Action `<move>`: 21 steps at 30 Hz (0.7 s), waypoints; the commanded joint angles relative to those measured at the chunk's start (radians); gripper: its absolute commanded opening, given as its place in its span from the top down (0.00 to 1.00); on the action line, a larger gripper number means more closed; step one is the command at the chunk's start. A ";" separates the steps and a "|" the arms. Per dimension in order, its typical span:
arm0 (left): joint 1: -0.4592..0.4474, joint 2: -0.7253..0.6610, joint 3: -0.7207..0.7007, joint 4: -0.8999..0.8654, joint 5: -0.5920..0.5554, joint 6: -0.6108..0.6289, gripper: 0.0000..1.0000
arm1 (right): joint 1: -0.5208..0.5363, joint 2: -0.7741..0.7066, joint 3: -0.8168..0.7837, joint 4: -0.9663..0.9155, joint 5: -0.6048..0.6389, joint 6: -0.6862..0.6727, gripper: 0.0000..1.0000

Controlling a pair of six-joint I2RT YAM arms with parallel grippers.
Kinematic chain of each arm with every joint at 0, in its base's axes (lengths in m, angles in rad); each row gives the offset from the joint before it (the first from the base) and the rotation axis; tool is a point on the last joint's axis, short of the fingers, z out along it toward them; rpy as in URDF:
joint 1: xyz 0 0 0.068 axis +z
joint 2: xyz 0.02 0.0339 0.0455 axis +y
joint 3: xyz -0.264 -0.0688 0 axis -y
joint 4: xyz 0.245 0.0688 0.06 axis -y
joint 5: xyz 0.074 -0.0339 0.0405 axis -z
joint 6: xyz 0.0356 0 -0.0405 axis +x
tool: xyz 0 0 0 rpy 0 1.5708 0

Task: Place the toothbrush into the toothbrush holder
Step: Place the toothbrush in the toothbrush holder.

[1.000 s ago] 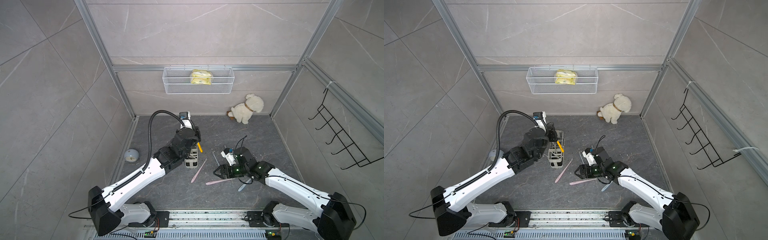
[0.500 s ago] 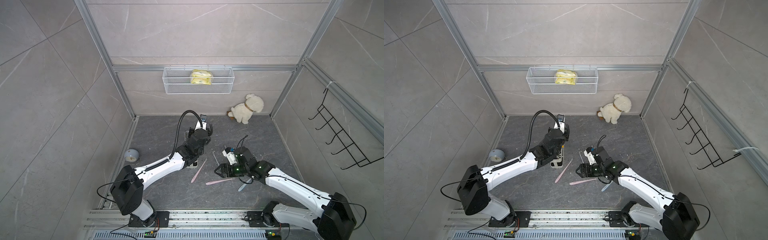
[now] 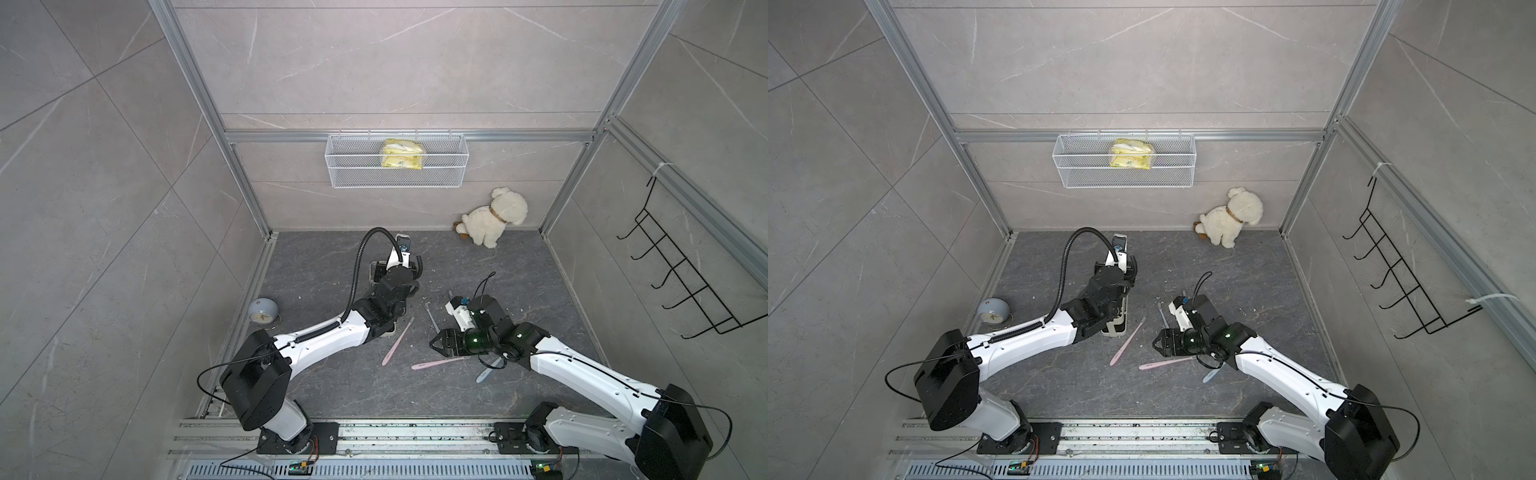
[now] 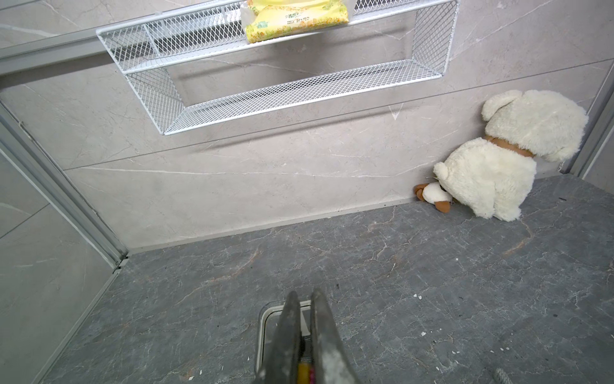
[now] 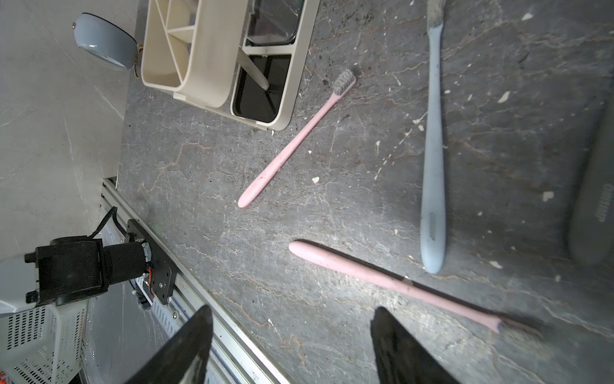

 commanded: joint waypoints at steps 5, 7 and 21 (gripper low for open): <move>-0.004 0.042 -0.086 0.142 -0.071 -0.009 1.00 | 0.004 -0.007 -0.030 0.001 0.028 0.004 0.24; -0.006 0.036 -0.084 0.129 -0.069 -0.012 1.00 | 0.004 -0.006 -0.030 0.001 0.029 0.002 0.24; -0.018 -0.043 -0.026 0.085 -0.026 0.050 1.00 | 0.004 0.015 -0.027 0.026 0.022 0.016 0.24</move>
